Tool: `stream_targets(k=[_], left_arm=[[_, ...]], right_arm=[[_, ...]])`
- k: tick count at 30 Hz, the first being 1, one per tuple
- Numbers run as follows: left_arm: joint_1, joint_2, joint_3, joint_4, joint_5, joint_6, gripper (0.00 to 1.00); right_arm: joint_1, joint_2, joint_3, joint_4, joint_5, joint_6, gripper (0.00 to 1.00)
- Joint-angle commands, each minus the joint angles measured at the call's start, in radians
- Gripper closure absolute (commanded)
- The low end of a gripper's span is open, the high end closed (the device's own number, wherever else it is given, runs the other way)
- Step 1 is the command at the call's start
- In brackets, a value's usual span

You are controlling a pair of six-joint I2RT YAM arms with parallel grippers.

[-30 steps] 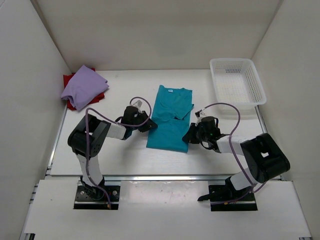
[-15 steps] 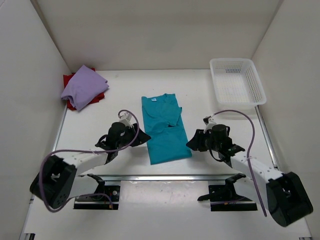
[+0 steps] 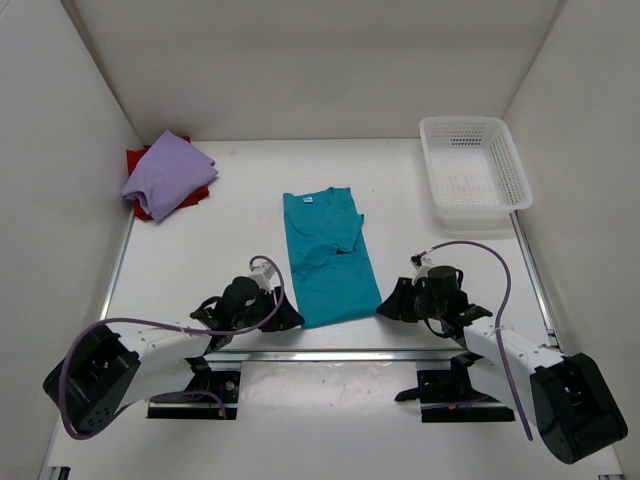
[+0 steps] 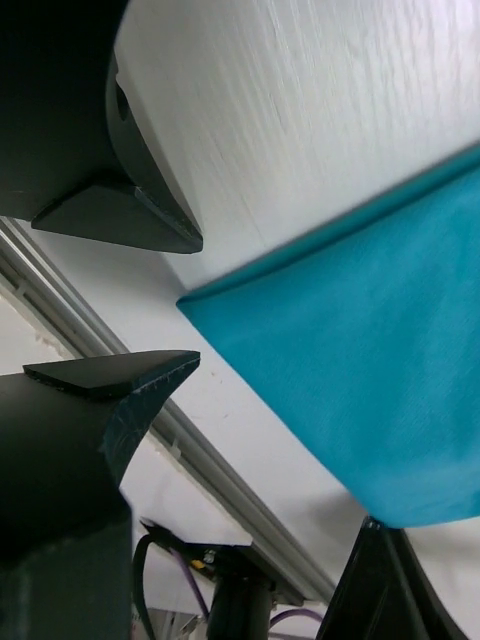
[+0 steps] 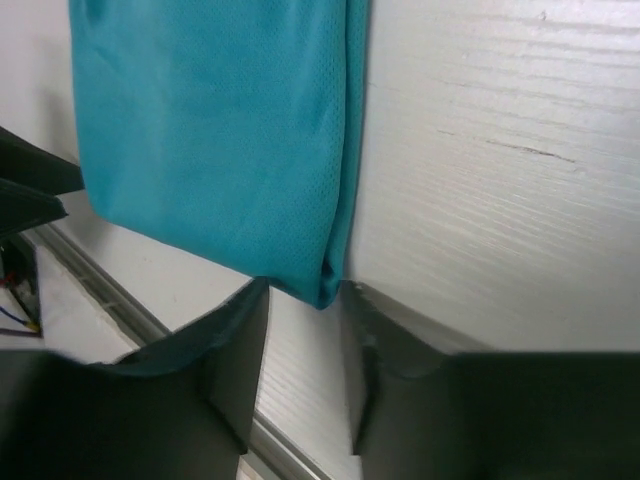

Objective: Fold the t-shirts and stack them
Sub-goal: Grab one side of the 2/3 rectangular tshirt with both arms

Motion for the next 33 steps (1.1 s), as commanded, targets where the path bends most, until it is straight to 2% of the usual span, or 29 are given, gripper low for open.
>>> stream_targets(k=[1,8,13,15,18,20,23,26,29,31,33], left_arm=[[-0.03,0.064,-0.033,-0.037,0.0,-0.029,0.44],[-0.047,0.09,-0.031,-0.031,-0.027,-0.032,0.51],[-0.085,0.127,0.004,-0.054,-0.029,-0.023,0.55],[-0.086,0.15,0.0,-0.03,-0.021,-0.024,0.59],[-0.093,0.17,-0.004,-0.003,-0.003,-0.035,0.74],[-0.112,0.168,0.012,-0.023,-0.015,-0.04,0.89],[-0.098,0.121,0.013,-0.077,0.006,-0.033,1.0],[-0.057,-0.017,-0.008,-0.205,0.032,-0.026,1.0],[-0.004,-0.225,0.016,-0.398,0.042,-0.015,1.0],[0.057,-0.276,0.068,-0.45,0.069,0.009,1.0],[0.14,-0.272,0.156,-0.465,0.11,0.043,1.0]], right_arm=[[0.014,0.042,0.006,-0.028,-0.005,-0.01,0.72],[0.02,0.045,-0.014,0.019,-0.002,0.013,0.84],[0.009,0.053,-0.012,0.036,-0.002,0.017,0.88],[0.009,0.058,-0.009,0.036,-0.004,0.005,0.91],[0.019,0.05,-0.006,0.038,-0.005,0.005,0.97],[0.034,0.038,0.0,0.032,0.004,0.005,1.0],[0.098,0.0,0.017,-0.049,0.059,0.011,1.0],[0.248,-0.094,0.044,-0.183,0.11,0.077,1.0],[0.315,-0.161,0.089,-0.275,0.145,0.1,1.0],[0.284,-0.172,0.144,-0.306,0.145,0.068,1.0],[0.186,-0.125,0.236,-0.309,0.11,-0.004,1.0]])
